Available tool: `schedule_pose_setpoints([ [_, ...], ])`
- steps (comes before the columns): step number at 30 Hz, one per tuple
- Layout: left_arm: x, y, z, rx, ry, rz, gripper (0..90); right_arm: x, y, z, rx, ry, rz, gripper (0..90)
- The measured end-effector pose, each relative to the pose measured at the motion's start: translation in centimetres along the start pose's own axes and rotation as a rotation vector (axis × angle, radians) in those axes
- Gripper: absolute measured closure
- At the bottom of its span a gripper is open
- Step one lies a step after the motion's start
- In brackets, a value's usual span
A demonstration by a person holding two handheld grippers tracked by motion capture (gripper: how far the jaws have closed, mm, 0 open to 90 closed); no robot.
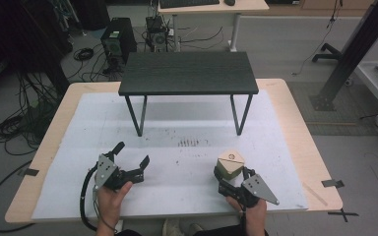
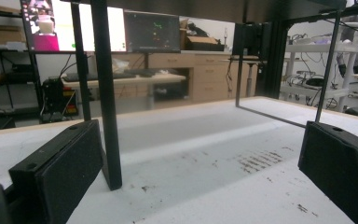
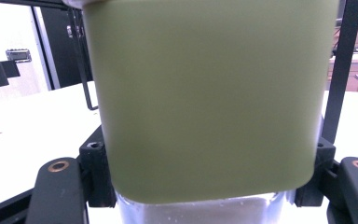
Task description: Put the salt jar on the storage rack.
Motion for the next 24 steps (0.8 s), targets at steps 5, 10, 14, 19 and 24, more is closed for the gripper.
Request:
schedule_pose_setpoints([
  [5, 0.0, 0.0, 0.01, 0.0, 0.001, 0.001, 0.4, 0.02, 0.03, 0.02, -0.003, 0.002, -0.001, 28.6],
  [10, 0.01, 0.0, 0.04, 0.0, 0.003, 0.001, 0.4, 0.03, 0.05, 0.03, 0.0, 0.003, -0.006, 28.8],
  [14, 0.02, -0.01, 0.05, 0.0, 0.004, 0.003, 0.4, 0.03, 0.06, 0.04, 0.001, 0.004, -0.008, 28.8],
  [19, 0.03, -0.01, 0.08, 0.0, 0.007, 0.003, 0.4, 0.03, 0.05, 0.05, 0.0, 0.005, -0.007, 28.9],
  [24, 0.03, -0.01, 0.07, 0.0, 0.007, 0.004, 0.4, 0.03, 0.05, 0.05, 0.0, 0.005, -0.007, 28.9],
])
Point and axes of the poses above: each handheld gripper's, and its own axes: z roughly forward along the jaws, x roughly out of its underside, y roughly to its left, the point moved 6 cm from there along z, roughly forward along the jaws, and after that the axes turned 11 degrees about -x, right-handed, at the moved point
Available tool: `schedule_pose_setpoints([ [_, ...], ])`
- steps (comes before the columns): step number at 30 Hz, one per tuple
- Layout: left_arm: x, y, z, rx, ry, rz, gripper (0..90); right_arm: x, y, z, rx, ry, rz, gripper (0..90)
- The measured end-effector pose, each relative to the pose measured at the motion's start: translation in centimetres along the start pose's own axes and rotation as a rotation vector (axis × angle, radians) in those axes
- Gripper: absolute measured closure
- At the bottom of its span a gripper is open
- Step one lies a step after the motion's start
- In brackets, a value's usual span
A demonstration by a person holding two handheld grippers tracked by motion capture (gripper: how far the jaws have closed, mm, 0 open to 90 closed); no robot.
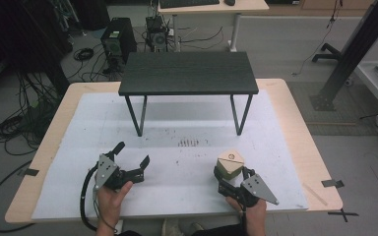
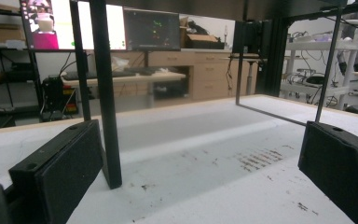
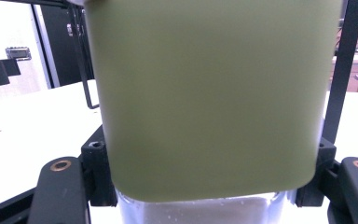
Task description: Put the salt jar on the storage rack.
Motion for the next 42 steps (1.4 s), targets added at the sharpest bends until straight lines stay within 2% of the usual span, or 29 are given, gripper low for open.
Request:
schedule_pose_setpoints([
  [42, -0.02, -0.01, -0.03, -0.001, -0.003, 0.001, 0.2, -0.01, 0.03, -0.01, 0.006, 0.0, -0.006, 29.1],
])
Point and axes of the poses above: each handheld gripper's, and its own axes: z roughly forward along the jaws, x roughly out of its underside, y roughly to its left, the point moved 6 cm from there along z, roughly forward along the jaws, and after that the axes turned 11 degrees about -x, right-handed, at the moved point
